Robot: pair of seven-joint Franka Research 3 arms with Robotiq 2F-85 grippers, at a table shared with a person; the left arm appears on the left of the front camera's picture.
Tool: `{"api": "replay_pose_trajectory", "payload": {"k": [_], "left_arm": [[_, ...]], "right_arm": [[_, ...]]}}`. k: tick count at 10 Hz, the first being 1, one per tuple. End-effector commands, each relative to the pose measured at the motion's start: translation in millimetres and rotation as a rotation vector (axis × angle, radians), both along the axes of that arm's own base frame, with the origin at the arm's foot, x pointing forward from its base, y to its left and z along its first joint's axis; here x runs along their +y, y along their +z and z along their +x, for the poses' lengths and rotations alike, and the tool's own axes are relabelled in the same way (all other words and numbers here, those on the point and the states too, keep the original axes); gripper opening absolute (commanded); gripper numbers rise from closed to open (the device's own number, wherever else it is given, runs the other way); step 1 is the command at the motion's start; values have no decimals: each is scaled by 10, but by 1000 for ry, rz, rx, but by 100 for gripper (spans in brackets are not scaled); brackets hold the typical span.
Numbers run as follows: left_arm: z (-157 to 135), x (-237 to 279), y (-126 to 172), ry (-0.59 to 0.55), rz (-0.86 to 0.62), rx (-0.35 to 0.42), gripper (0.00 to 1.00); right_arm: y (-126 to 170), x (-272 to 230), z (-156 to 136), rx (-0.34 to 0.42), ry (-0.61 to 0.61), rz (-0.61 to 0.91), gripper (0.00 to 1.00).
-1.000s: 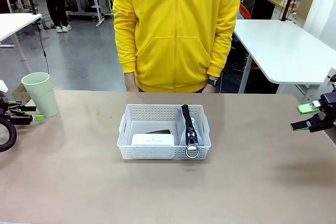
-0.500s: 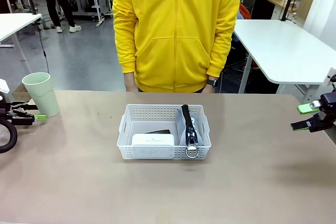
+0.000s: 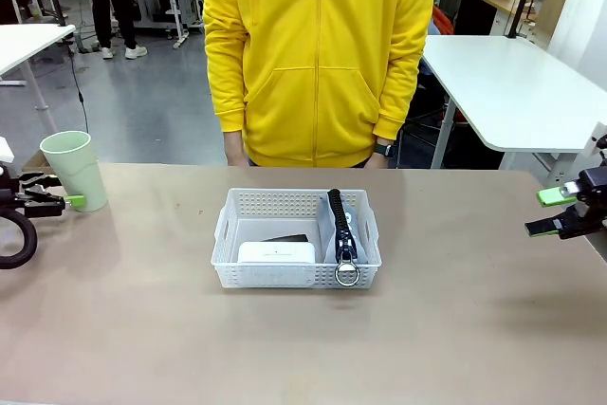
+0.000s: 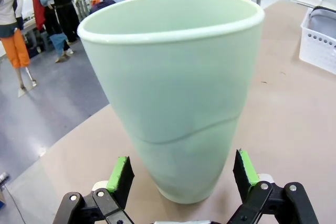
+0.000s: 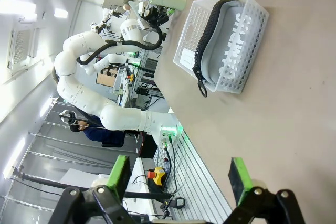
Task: Efficiently arrange items inside the basket to fit them all.
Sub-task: Pick up the Reusable plastic cup and place it inside the Organizing basket.
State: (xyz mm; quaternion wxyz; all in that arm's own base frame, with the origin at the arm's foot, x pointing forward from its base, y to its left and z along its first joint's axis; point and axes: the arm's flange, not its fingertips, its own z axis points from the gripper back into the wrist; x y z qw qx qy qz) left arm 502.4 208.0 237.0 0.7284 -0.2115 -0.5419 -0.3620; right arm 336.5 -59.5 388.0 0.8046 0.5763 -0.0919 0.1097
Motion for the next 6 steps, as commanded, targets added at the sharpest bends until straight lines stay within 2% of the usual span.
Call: {"api": "replay_pose_trajectory", "payload": {"k": [1, 6], "left_arm": [[56, -57, -25, 13, -8, -77, 100], [135, -208, 122, 33, -79, -96, 100]], "right_arm": [[38, -12, 3, 1, 2, 8, 100], [38, -12, 3, 1, 2, 8, 100]]}}
